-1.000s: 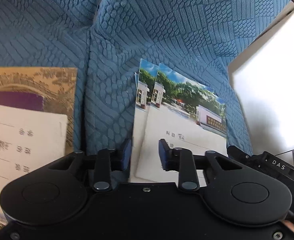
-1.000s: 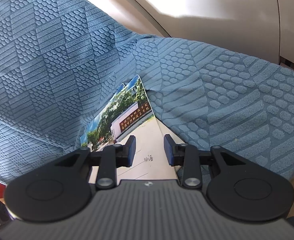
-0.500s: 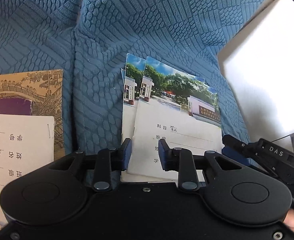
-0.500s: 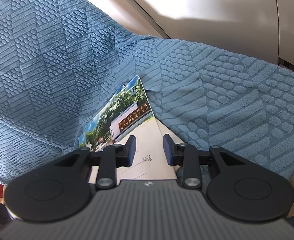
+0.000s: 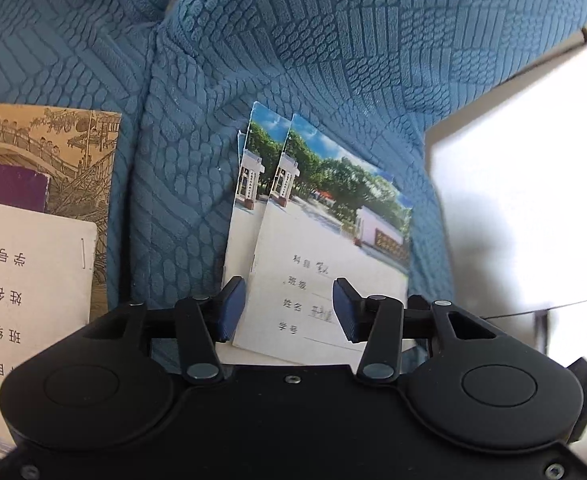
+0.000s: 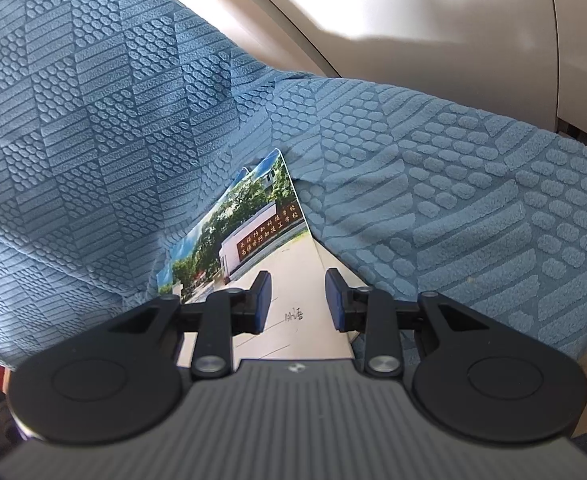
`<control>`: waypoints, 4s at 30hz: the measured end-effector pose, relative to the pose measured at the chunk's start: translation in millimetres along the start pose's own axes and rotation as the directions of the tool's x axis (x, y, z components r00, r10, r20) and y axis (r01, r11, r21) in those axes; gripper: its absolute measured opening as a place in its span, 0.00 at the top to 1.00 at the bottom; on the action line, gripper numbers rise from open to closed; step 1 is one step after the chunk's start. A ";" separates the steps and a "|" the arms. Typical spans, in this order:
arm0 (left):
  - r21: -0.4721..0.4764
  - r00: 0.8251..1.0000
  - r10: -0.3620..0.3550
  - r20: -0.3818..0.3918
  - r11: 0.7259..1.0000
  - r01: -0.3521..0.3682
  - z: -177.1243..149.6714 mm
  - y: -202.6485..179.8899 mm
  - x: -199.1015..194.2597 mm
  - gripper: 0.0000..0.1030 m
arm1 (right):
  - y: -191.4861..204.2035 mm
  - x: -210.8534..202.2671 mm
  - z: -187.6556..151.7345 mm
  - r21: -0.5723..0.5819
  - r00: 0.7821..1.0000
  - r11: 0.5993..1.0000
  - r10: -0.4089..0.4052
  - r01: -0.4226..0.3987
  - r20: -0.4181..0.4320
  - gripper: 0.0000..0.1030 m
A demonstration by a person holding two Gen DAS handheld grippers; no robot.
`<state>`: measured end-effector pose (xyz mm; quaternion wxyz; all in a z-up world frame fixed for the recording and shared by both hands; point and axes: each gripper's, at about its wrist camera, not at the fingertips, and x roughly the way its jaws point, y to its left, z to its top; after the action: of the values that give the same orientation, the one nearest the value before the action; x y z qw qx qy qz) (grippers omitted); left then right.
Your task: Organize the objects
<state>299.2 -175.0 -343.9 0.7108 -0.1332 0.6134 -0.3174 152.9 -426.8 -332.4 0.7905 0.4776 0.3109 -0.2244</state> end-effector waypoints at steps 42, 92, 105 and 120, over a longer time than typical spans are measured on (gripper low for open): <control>-0.031 0.999 -0.014 0.044 0.999 0.015 -12.1 -22.6 -18.3 0.99 | 8.8 -67.7 -29.7 0.225 0.961 0.934 0.274 -0.278 0.048 0.37; -0.085 0.985 -0.027 0.168 0.996 0.041 -36.5 -22.5 -74.7 0.99 | 16.3 -58.8 -51.6 0.345 0.949 0.896 0.312 -0.280 -0.039 0.94; -0.102 0.984 -0.024 0.177 0.994 0.043 -42.1 -15.7 -90.7 0.99 | 29.8 -42.9 -91.4 0.572 0.916 0.768 0.395 -0.287 -0.071 0.19; -0.169 0.978 -0.072 0.198 0.980 0.107 -45.0 9.4 -111.8 0.99 | 12.3 -12.0 -80.4 0.482 0.957 0.837 0.289 -0.257 0.008 0.78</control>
<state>253.7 -90.1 -270.8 0.7364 -0.2536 0.5618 -0.2788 130.2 -348.7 -344.5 0.6611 0.7044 0.2001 -0.1634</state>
